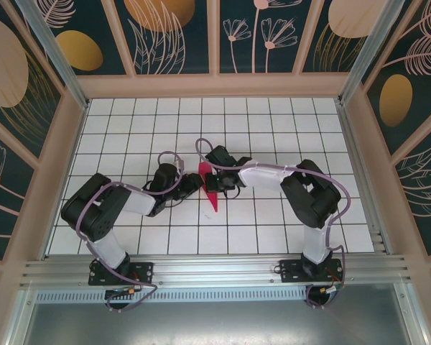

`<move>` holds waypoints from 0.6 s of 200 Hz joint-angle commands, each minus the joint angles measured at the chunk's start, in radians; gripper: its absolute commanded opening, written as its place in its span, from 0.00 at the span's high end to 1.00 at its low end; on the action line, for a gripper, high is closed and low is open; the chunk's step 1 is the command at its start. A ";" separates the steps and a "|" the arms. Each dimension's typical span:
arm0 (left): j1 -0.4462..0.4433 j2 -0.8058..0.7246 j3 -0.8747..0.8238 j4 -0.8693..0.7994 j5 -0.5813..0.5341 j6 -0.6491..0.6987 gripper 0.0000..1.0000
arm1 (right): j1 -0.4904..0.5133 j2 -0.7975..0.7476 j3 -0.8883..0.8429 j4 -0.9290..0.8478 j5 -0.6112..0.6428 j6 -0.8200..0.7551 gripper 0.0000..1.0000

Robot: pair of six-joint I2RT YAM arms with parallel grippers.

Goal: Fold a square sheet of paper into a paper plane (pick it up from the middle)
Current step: Turn over the paper plane at the center of the table.

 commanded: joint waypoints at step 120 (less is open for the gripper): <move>-0.005 -0.350 -0.068 -0.222 -0.180 0.063 0.56 | -0.004 0.079 0.110 -0.249 0.241 0.041 0.81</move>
